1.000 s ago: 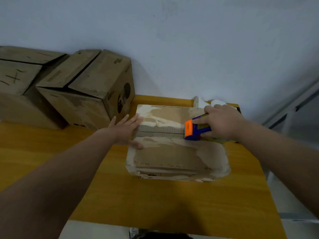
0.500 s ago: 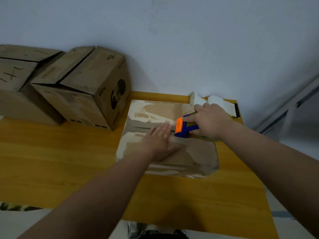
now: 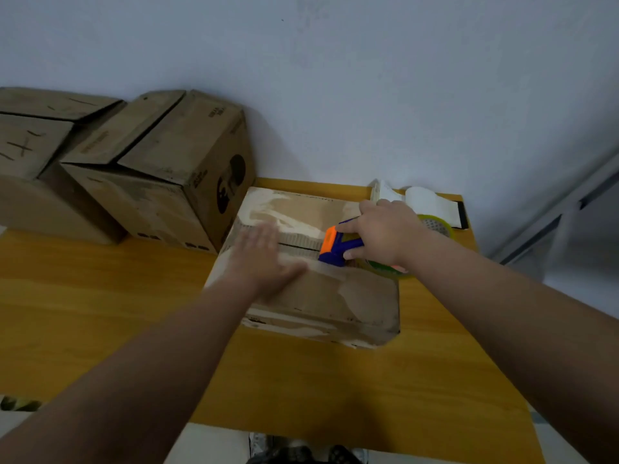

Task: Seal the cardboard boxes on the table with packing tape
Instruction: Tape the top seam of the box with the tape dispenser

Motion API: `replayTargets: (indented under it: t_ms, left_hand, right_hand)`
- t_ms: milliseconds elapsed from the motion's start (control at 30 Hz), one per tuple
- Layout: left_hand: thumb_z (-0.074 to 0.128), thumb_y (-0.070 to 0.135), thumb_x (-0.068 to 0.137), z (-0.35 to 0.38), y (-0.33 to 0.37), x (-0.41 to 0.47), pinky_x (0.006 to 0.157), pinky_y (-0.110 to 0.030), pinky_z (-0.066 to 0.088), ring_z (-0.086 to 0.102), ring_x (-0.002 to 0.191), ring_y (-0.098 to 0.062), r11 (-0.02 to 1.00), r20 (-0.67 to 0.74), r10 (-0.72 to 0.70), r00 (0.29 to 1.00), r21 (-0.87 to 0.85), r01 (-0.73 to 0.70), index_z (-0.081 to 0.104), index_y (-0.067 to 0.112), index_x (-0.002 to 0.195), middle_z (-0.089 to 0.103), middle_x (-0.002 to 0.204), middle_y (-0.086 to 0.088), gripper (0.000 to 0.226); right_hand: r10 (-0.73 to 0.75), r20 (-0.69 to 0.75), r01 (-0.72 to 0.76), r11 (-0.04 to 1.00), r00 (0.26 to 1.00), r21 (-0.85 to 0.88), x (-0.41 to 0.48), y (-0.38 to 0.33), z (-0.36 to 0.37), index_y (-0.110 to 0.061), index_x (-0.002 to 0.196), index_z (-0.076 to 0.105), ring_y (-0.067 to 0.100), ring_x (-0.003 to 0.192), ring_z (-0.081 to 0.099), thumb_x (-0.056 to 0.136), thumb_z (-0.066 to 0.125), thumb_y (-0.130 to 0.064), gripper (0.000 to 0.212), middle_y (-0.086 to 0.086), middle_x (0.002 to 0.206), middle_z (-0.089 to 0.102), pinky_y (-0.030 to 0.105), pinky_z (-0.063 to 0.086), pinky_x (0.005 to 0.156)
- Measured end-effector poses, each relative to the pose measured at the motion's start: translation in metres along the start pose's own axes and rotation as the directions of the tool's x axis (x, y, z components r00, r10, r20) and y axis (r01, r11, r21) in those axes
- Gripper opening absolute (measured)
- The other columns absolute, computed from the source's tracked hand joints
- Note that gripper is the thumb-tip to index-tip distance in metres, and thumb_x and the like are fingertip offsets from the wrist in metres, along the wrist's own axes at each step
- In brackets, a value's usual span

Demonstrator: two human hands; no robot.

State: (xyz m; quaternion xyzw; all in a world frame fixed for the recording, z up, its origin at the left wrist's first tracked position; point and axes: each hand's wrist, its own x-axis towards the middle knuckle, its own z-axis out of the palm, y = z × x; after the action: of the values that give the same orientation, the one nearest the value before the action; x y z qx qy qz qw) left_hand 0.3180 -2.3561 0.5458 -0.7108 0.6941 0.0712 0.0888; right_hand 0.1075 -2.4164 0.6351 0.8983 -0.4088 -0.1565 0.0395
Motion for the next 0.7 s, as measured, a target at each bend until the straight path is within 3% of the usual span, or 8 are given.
replayTargets:
  t_ms: [67, 167, 300, 467, 700]
  left_hand:
    - [0.017, 0.078, 0.083, 0.004, 0.026, 0.001, 0.119, -0.042, -0.003, -0.009, 0.146, -0.018, 0.994, 0.017, 0.093, 0.995, -0.057, -0.092, -0.005, 0.016, 0.151, -0.009, 0.159, -0.003, 0.095]
    - [0.021, 0.078, 0.082, 0.007, 0.036, 0.004, 0.119, -0.038, -0.004, -0.011, 0.146, -0.016, 0.987, 0.036, 0.081, 0.996, -0.144, -0.075, -0.007, 0.018, 0.151, -0.012, 0.159, 0.0, 0.096]
    - [0.021, 0.079, 0.081, 0.009, 0.029, 0.004, 0.118, -0.036, -0.004, -0.009, 0.146, -0.014, 0.986, 0.03, 0.095, 0.995, -0.141, -0.09, -0.007, 0.019, 0.151, -0.012, 0.159, 0.001, 0.097]
    - [0.021, 0.076, 0.084, 0.01, 0.027, 0.005, 0.119, -0.036, -0.005, -0.011, 0.145, -0.014, 0.985, 0.04, 0.126, 0.991, -0.12, -0.12, -0.009, 0.019, 0.151, -0.014, 0.158, 0.0, 0.093]
    - [0.02, 0.074, 0.086, 0.007, 0.067, 0.003, 0.116, -0.038, -0.006, -0.01, 0.146, -0.019, 0.998, 0.022, 0.015, 1.0, -0.066, -0.014, -0.008, 0.013, 0.151, -0.012, 0.159, -0.005, 0.093]
  right_hand:
    - [0.0, -0.001, 0.0, 1.0, 1.0, -0.014, -0.001, 0.0, -0.001, -0.041, 0.145, 0.034, 0.029, 0.112, 0.049, 0.091, 0.043, -0.064, 0.059, 0.007, 0.125, 0.047, 0.038, 0.04, 0.088]
    - [-0.028, -0.022, 0.027, 0.998, 0.999, -0.052, -0.004, 0.003, 0.0, -0.041, 0.145, 0.033, 0.028, 0.111, 0.049, 0.091, 0.041, -0.065, 0.059, 0.007, 0.126, 0.047, 0.037, 0.04, 0.087]
    - [-0.052, -0.067, 0.049, 0.998, 0.996, -0.044, -0.019, 0.018, -0.001, -0.042, 0.146, 0.028, 0.026, 0.11, 0.049, 0.09, 0.041, -0.064, 0.061, 0.007, 0.124, 0.046, 0.035, 0.039, 0.086]
    - [0.023, -0.036, -0.025, 0.997, 0.999, -0.071, -0.057, 0.056, 0.007, -0.046, 0.143, 0.033, 0.023, 0.109, 0.048, 0.088, 0.044, -0.065, 0.059, 0.003, 0.119, 0.047, 0.031, 0.033, 0.078]
    - [0.018, -0.005, -0.018, 0.999, 1.0, -0.042, -0.054, 0.055, 0.026, -0.046, 0.142, 0.036, 0.024, 0.107, 0.049, 0.092, 0.045, -0.057, 0.051, 0.003, 0.118, 0.048, 0.033, 0.035, 0.083]
